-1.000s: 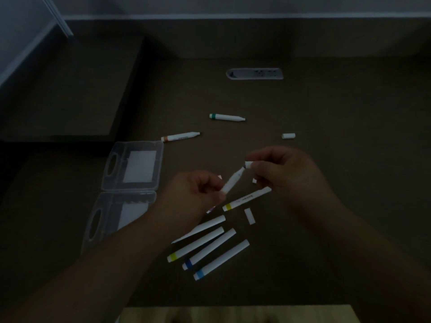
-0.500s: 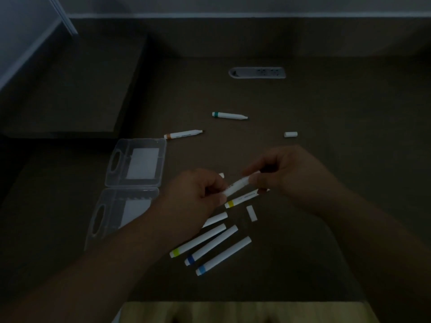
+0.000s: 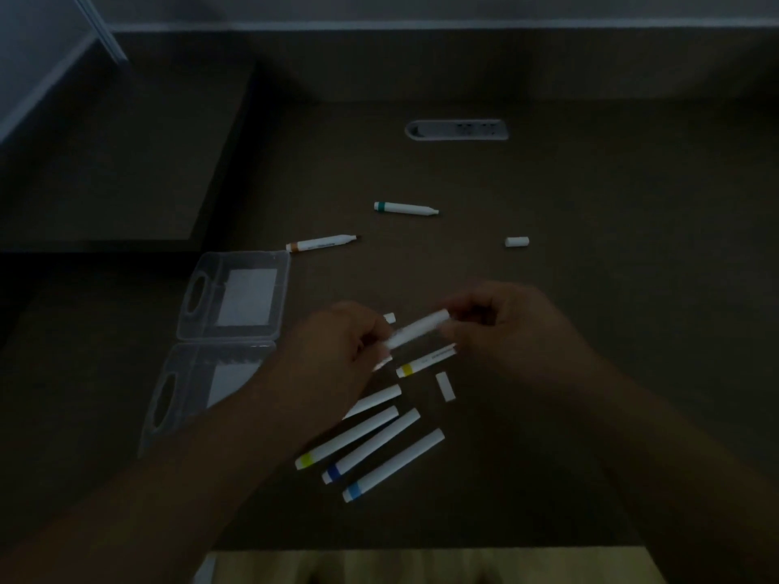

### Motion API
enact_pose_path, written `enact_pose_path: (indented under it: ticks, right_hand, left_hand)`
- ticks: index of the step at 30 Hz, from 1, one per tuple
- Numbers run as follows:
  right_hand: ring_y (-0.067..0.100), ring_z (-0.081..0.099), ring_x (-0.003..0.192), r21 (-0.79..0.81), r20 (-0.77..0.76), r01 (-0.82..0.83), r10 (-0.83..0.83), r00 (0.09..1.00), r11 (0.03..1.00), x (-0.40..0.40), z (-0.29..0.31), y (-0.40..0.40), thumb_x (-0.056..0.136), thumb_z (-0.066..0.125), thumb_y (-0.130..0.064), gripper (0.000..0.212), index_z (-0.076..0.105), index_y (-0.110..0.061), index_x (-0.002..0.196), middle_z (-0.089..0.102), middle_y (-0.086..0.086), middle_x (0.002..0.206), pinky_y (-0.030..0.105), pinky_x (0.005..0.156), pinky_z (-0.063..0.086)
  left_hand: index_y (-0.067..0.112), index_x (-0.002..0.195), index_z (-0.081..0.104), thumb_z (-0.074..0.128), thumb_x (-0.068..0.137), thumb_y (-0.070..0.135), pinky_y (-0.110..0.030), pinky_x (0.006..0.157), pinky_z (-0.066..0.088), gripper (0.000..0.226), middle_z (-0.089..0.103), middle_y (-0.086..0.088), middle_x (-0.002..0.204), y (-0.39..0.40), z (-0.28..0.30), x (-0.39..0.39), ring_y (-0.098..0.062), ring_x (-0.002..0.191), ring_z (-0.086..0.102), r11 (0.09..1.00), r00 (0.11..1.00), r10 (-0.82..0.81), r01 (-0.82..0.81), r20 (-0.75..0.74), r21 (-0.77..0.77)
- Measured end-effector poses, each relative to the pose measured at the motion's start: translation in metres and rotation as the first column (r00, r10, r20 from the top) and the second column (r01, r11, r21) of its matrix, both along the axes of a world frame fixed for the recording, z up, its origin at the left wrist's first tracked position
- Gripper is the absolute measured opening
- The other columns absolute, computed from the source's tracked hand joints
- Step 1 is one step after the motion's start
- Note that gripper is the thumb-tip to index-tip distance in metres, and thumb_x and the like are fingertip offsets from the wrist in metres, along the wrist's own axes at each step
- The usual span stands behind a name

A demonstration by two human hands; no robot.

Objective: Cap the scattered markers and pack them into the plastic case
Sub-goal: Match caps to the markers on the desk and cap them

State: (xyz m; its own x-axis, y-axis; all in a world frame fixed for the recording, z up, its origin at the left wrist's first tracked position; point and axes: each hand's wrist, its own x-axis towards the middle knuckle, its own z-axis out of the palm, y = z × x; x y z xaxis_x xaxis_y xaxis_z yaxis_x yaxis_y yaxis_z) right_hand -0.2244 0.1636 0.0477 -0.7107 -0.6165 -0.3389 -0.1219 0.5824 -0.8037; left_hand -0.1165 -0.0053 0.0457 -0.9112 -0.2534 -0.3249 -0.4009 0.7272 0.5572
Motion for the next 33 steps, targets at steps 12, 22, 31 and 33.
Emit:
enact_pose_path:
  ticks: [12, 22, 31, 33]
  right_hand:
    - [0.024, 0.064, 0.097, 0.164, -0.455, 0.418, -0.307, 0.836, 0.894, -0.101, -0.060, 0.027, 0.093, 0.061, -0.015, 0.028, 0.067, -0.018, 0.120, 0.061, 0.006, 0.120, 0.045, 0.087, 0.055]
    - [0.033, 0.055, 0.115, 0.365, -0.595, 0.309, -0.035, 0.803, 0.878, -0.138, -0.071, 0.012, 0.093, 0.062, -0.021, 0.037, 0.061, -0.016, 0.130, 0.047, 0.016, 0.137, 0.039, 0.096, 0.045]
    - [0.024, 0.057, 0.102, 0.397, -0.560, 0.254, 0.013, 0.829, 0.882, -0.130, -0.068, 0.004, 0.094, 0.060, -0.025, 0.022, 0.066, -0.014, 0.112, 0.054, 0.009, 0.121, 0.040, 0.086, 0.051]
    - [0.019, 0.055, 0.102, 0.405, -0.516, 0.221, 0.022, 0.856, 0.887, -0.121, -0.065, 0.002, 0.094, 0.060, -0.026, 0.022, 0.064, -0.017, 0.114, 0.052, 0.006, 0.122, 0.034, 0.085, 0.047]
  left_hand:
    - [0.019, 0.115, 0.061, 0.057, 0.096, 0.027, -0.036, 0.090, 0.053, 0.021, 0.062, -0.003, 0.103, -0.059, -0.049, -0.059, -0.015, 0.094, 0.061, 0.843, 0.945, 0.005, 0.171, 0.327, -0.509]
    - [0.024, 0.115, 0.065, 0.053, 0.097, 0.033, -0.024, 0.080, 0.044, 0.023, 0.062, 0.002, 0.106, -0.064, -0.055, -0.062, -0.010, 0.095, 0.057, 0.866, 0.976, -0.082, 0.170, 0.202, -0.470]
    - [0.015, 0.113, 0.063, 0.060, 0.093, 0.028, -0.037, 0.089, 0.049, 0.024, 0.058, -0.007, 0.110, -0.103, -0.043, -0.090, -0.021, 0.101, 0.056, 0.789, 0.994, 0.076, -0.110, -0.081, -0.605]
    - [0.017, 0.115, 0.060, 0.060, 0.091, 0.033, -0.040, 0.093, 0.048, 0.028, 0.056, -0.008, 0.115, -0.110, -0.046, -0.102, -0.023, 0.106, 0.053, 0.740, 0.999, 0.043, -0.033, -0.001, -0.672]
